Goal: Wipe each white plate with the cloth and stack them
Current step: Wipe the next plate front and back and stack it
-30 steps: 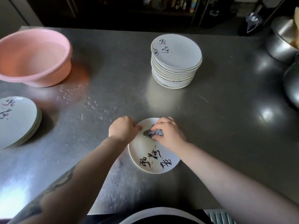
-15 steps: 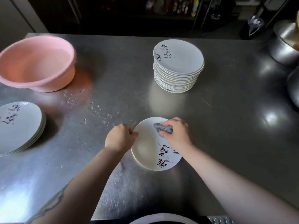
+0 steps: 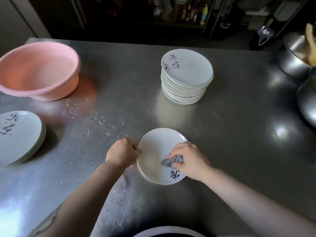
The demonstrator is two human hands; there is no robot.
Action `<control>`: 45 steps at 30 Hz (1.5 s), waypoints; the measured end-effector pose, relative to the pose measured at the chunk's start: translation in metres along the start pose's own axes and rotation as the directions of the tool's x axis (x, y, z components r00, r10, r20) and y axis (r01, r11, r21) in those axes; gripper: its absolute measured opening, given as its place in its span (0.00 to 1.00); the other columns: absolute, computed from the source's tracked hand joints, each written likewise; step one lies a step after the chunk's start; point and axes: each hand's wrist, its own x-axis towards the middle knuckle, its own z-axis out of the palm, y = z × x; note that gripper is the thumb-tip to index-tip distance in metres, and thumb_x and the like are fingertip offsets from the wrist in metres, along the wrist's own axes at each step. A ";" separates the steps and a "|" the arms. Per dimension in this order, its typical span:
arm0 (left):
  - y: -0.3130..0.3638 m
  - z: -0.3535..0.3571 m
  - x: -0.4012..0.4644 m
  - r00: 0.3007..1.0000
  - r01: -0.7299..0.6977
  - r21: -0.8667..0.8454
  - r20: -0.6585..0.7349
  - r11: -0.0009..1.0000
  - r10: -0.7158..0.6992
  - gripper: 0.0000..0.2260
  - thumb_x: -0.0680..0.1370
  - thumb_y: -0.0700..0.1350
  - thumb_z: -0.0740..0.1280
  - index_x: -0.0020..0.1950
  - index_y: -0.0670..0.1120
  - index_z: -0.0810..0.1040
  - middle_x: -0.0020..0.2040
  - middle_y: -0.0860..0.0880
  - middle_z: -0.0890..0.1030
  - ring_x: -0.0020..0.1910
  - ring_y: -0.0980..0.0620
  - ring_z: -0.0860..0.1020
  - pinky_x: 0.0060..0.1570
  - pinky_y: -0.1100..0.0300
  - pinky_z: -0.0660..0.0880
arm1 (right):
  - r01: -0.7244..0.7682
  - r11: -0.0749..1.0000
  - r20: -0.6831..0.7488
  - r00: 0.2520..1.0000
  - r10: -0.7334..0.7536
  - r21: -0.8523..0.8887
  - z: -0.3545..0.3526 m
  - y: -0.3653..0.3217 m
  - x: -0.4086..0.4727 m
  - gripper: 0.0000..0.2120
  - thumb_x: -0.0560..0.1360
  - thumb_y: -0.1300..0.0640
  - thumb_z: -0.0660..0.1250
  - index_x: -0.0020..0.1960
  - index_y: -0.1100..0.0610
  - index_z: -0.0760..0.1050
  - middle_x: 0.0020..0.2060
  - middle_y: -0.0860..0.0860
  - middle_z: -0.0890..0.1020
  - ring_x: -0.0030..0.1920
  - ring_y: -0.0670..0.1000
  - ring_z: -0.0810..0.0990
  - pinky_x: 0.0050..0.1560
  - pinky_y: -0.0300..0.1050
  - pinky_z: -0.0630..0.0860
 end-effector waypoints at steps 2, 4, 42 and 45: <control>0.003 -0.006 0.007 0.998 -0.007 0.054 -0.070 0.999 0.011 0.07 0.70 0.46 0.71 0.37 0.45 0.77 0.36 0.48 0.83 0.40 0.45 0.81 0.37 0.58 0.76 | -0.045 0.996 -0.247 0.967 0.062 0.076 -0.012 0.001 0.019 0.11 0.64 0.60 0.75 0.45 0.50 0.83 0.45 0.45 0.82 0.49 0.49 0.77 0.52 0.42 0.72; 0.015 -0.008 0.018 0.985 -0.055 0.018 -0.161 0.998 0.058 0.06 0.70 0.47 0.72 0.43 0.47 0.80 0.42 0.49 0.83 0.45 0.45 0.80 0.41 0.58 0.75 | -0.050 0.996 -0.396 0.915 0.073 0.068 -0.020 -0.001 0.039 0.12 0.64 0.60 0.75 0.46 0.51 0.82 0.45 0.47 0.82 0.49 0.50 0.76 0.49 0.39 0.69; 0.035 -0.010 0.039 0.962 -0.011 0.105 0.272 0.994 -0.018 0.11 0.72 0.41 0.69 0.30 0.45 0.76 0.32 0.46 0.84 0.35 0.47 0.82 0.36 0.60 0.77 | 0.057 0.998 -0.249 0.967 -0.056 0.000 0.003 -0.004 0.061 0.11 0.65 0.67 0.74 0.46 0.57 0.84 0.47 0.50 0.82 0.52 0.55 0.77 0.49 0.48 0.76; 0.036 -0.019 0.039 0.881 -0.026 0.158 0.471 0.987 -0.053 0.12 0.75 0.41 0.66 0.31 0.43 0.80 0.30 0.47 0.83 0.25 0.53 0.77 0.36 0.60 0.78 | 0.021 1.000 -0.292 0.956 -0.014 0.022 0.002 0.001 0.061 0.12 0.64 0.68 0.74 0.45 0.57 0.84 0.48 0.50 0.82 0.52 0.56 0.78 0.49 0.48 0.76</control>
